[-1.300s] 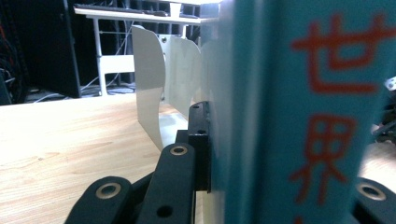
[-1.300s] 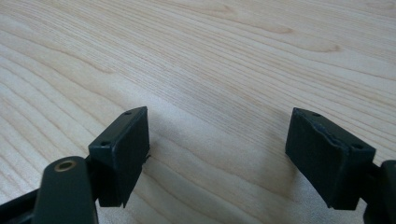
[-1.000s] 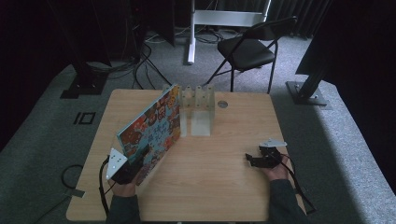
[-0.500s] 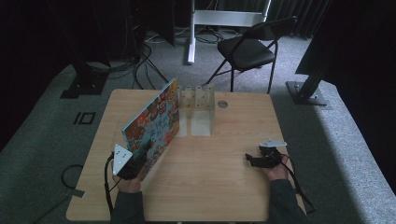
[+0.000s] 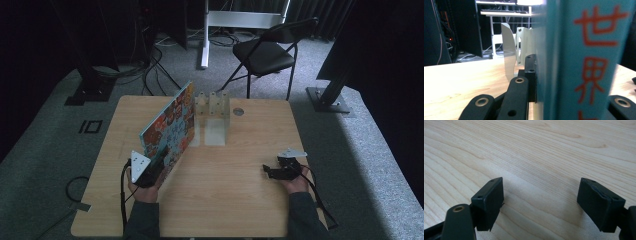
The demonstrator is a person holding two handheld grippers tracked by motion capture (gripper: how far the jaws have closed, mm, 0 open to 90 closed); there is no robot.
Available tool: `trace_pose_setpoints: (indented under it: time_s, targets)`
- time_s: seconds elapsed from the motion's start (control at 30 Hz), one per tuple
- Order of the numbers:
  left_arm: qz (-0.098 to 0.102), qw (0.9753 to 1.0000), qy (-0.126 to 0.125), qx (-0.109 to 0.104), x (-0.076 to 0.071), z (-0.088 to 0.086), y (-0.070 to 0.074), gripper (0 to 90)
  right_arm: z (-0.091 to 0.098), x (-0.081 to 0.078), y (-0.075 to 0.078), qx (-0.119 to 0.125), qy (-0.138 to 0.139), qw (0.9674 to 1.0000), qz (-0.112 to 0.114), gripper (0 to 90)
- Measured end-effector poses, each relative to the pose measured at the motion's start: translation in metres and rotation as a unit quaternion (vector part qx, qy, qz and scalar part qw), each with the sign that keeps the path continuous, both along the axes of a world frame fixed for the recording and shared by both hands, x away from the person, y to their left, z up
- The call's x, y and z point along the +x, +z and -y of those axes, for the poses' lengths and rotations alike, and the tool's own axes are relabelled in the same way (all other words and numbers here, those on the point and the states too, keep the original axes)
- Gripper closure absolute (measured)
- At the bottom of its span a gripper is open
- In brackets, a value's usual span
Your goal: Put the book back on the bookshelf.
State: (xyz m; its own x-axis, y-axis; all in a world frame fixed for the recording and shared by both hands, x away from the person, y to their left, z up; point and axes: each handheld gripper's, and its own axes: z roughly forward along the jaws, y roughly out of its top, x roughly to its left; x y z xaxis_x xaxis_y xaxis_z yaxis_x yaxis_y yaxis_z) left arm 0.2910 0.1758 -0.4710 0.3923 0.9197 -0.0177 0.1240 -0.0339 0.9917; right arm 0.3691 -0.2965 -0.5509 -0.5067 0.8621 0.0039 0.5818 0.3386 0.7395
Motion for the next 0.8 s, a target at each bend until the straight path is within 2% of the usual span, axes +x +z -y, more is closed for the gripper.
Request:
trace_pose_setpoints:
  time_s: [0.4, 0.8]
  targets:
    - [-0.003, 0.9999, 0.012, 0.003, 0.007, 0.009, -0.001, 81.1, 0.0, 0.0, 0.0, 0.0, 0.0, 1.0, 0.0, 21.1]
    - [0.005, 0.9991, 0.042, -0.002, 0.013, 0.018, 0.0, 81.0, 0.0, 0.0, 0.0, 0.0, 0.001, 1.0, 0.0, 20.9]
